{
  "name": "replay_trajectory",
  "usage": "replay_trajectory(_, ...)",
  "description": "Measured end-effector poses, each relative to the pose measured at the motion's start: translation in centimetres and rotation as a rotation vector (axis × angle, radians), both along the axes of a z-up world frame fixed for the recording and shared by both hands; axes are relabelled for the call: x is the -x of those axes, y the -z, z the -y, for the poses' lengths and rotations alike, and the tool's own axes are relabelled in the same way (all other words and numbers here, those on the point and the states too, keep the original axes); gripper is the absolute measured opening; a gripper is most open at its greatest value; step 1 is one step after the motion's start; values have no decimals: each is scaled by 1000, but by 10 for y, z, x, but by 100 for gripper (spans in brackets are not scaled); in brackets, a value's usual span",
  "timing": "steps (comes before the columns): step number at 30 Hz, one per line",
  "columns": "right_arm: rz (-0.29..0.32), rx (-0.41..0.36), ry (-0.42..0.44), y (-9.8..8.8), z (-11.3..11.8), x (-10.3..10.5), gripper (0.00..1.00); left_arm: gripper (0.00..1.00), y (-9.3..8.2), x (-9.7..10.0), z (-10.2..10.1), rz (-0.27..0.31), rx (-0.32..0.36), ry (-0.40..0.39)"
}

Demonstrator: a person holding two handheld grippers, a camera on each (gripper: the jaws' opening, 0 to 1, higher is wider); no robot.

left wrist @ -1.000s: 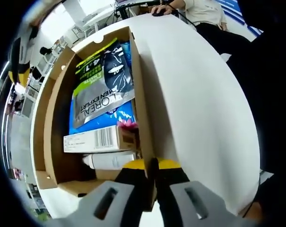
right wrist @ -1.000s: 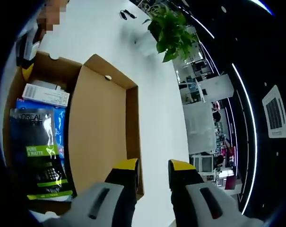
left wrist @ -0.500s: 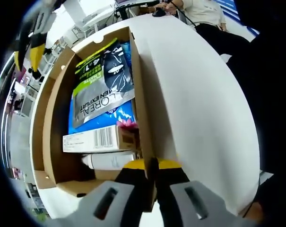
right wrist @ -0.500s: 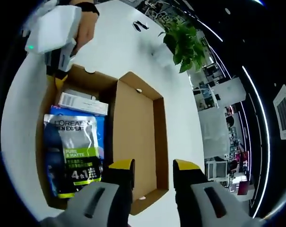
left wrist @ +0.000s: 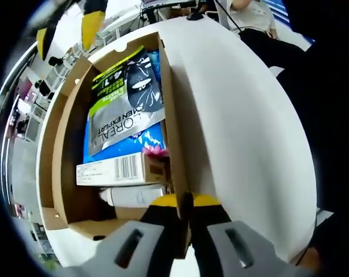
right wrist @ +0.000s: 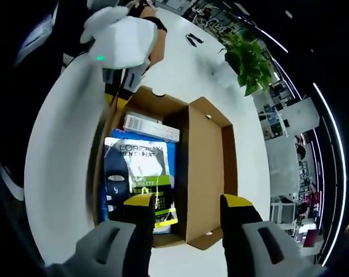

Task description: Operate the shoe box by opening the lid, removing the specified soft item, and placing it in the target area until the item is outside and the box remains undamaged.

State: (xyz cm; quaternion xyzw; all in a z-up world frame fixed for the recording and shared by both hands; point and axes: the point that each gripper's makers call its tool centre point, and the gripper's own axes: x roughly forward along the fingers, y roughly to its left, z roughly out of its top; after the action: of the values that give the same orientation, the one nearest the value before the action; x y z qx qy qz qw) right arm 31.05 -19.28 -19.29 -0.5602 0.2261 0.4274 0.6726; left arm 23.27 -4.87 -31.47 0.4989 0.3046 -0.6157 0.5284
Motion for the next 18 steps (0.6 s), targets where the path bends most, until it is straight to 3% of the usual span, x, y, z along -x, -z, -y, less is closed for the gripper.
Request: replay_trajectory(18,-176,68,-8,46,13,40,64,4,0,-1,-1,-1,-7,-11)
